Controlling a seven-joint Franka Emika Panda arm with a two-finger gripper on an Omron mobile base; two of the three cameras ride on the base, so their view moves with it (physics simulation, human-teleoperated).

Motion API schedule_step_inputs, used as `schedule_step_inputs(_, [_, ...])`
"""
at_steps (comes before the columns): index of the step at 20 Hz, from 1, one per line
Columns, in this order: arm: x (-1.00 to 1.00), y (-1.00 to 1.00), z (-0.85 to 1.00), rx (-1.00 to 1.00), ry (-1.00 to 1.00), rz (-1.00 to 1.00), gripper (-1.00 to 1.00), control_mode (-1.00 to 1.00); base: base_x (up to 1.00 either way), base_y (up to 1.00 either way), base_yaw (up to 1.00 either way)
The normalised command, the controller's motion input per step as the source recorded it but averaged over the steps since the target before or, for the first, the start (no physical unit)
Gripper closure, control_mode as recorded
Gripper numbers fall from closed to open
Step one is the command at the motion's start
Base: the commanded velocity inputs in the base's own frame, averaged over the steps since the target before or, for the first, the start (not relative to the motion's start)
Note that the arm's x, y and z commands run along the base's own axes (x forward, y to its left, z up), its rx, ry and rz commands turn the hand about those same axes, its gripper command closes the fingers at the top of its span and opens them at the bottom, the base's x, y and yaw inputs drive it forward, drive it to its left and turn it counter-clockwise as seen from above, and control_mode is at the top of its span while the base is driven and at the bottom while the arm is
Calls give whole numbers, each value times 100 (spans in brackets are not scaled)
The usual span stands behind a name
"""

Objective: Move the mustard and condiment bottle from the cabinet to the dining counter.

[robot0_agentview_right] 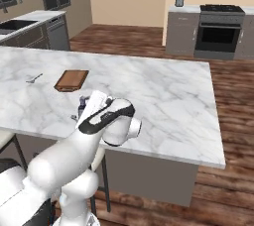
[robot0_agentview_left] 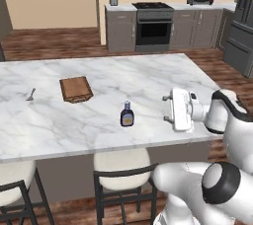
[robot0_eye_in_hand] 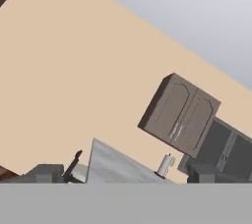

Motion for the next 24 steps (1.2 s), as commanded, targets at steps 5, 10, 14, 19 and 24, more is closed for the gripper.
schedule_step_inputs(5, [-68,0,75,2,10,-11,-100,-100,0,0,0])
schedule_step_inputs(10, [-52,0,79,0,22,-14,-100,-100,0,0,0])
schedule_step_inputs(14, [-43,0,68,0,28,-18,-100,-100,0,0,0])
schedule_step_inputs(19, [-42,0,49,-1,31,-25,-100,-100,0,0,0])
schedule_step_inputs(24, [-40,0,10,-2,36,-30,-100,-100,0,0,0])
